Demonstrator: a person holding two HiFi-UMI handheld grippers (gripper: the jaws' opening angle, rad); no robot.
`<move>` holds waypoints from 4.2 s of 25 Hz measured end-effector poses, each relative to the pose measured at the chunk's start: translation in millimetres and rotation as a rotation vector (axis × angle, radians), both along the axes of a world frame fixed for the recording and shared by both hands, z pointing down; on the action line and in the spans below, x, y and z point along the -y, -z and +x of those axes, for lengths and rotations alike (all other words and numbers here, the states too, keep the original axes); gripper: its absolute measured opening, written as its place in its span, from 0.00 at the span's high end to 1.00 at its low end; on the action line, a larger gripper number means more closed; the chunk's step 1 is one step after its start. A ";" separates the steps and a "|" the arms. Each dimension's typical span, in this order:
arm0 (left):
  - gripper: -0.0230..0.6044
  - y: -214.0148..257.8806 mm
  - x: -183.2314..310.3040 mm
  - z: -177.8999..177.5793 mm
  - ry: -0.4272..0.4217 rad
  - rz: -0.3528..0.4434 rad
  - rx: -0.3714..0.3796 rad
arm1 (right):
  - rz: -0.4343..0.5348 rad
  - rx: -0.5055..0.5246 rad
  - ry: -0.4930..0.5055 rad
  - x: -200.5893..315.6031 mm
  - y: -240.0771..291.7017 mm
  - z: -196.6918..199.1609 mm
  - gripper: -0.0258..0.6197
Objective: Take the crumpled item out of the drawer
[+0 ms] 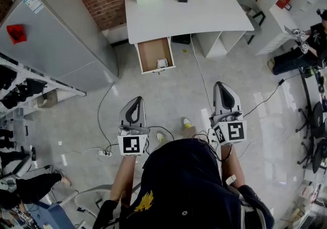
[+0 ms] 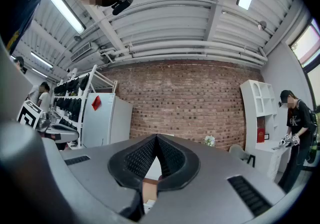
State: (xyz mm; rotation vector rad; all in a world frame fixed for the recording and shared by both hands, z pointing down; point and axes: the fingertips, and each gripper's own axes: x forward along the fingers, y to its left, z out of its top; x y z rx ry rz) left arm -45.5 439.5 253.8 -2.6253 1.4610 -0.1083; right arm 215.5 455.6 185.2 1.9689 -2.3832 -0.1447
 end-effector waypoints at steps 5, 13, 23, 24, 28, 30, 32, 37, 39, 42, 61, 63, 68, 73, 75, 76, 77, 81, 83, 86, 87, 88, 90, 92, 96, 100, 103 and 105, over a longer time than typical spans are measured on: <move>0.94 4.8 1.2 -29.6 -0.008 -0.019 -0.056 | 0.010 -0.011 0.052 14.7 -2.7 -58.1 0.92; 0.94 3.1 -3.1 -97.6 0.091 -0.010 -0.077 | 0.017 -0.063 0.097 32.3 4.3 -109.5 0.92; 0.94 -26.8 31.1 -130.8 0.112 -0.055 -0.078 | -0.019 -0.046 0.165 63.5 -8.5 -134.9 0.29; 0.94 -28.4 39.7 -128.0 0.112 -0.060 -0.074 | -0.025 -0.044 0.163 71.2 -11.5 -132.1 0.29; 0.94 -28.5 72.9 -108.9 0.124 -0.088 -0.103 | -0.064 -0.031 0.155 107.6 -33.9 -115.8 0.29; 0.94 -40.5 85.9 -107.3 0.136 -0.104 -0.057 | -0.095 -0.010 0.162 128.5 -49.3 -109.9 0.29; 0.94 -43.3 111.8 -106.8 0.140 -0.099 -0.006 | -0.098 0.022 0.177 161.0 -55.3 -106.0 0.29; 0.94 -28.0 204.3 -92.2 0.187 -0.068 0.036 | -0.084 0.027 0.217 258.1 -62.4 -91.0 0.29; 0.94 -20.6 237.6 -87.2 0.226 -0.058 0.037 | -0.097 0.027 0.237 295.1 -66.9 -83.4 0.29; 0.94 -13.0 288.4 -75.3 0.250 -0.061 0.046 | -0.101 0.046 0.263 349.4 -66.4 -69.5 0.29; 0.94 -76.8 444.2 -21.7 0.217 -0.239 0.009 | -0.324 0.022 0.366 492.0 -171.7 -68.3 0.29; 0.94 -93.0 454.3 -27.8 0.216 -0.257 0.009 | -0.364 0.013 0.385 499.2 -193.9 -81.7 0.29; 0.94 -148.8 482.2 -38.8 0.238 -0.301 -0.027 | -0.531 -0.060 0.441 514.4 -297.9 -101.0 0.29; 0.94 -211.5 496.2 -49.4 0.235 -0.389 -0.051 | -0.669 -0.127 0.488 523.8 -388.1 -126.6 0.29; 0.94 -242.3 501.4 -45.4 0.225 -0.412 -0.058 | -0.730 -0.136 0.490 526.5 -439.5 -133.6 0.29; 0.94 -259.6 504.4 -42.9 0.215 -0.419 -0.054 | -0.757 -0.148 0.490 528.5 -468.4 -137.6 0.29; 0.94 -276.6 506.7 -40.9 0.207 -0.425 -0.050 | -0.786 -0.158 0.489 530.0 -497.3 -141.8 0.29; 0.94 -333.6 505.9 -40.3 0.205 -0.470 -0.064 | -0.919 -0.200 0.464 526.8 -606.4 -150.0 0.29; 0.94 -355.8 504.2 -41.5 0.223 -0.492 -0.087 | -0.991 -0.230 0.446 525.7 -654.9 -145.0 0.29; 0.94 -384.7 499.3 -47.5 0.257 -0.531 -0.105 | -1.100 -0.236 0.415 525.1 -709.2 -134.9 0.29; 0.94 -393.1 497.2 -50.4 0.273 -0.545 -0.114 | -1.126 -0.242 0.414 524.8 -723.3 -133.5 0.29; 0.94 -401.1 494.6 -53.0 0.287 -0.559 -0.124 | -1.144 -0.256 0.413 524.4 -736.3 -132.3 0.29; 0.94 -415.4 488.0 -55.7 0.301 -0.584 -0.126 | -1.170 -0.283 0.407 523.6 -758.3 -129.7 0.29; 0.94 -426.4 481.0 -56.2 0.306 -0.602 -0.122 | -1.207 -0.307 0.397 519.5 -777.7 -125.8 0.29; 0.94 -447.2 466.0 -57.2 0.317 -0.647 -0.116 | -1.351 -0.356 0.378 501.5 -820.8 -113.5 0.29; 0.94 -458.3 459.1 -58.9 0.344 -0.660 -0.134 | -1.356 -0.402 0.326 517.0 -831.4 -108.6 0.41; 0.94 -459.7 454.9 -57.6 0.345 -0.680 -0.124 | -1.282 -0.540 0.349 524.4 -828.5 -110.9 0.68; 0.94 -456.0 457.2 -56.7 0.340 -0.670 -0.119 | -1.284 -0.597 0.380 519.6 -828.8 -110.2 0.71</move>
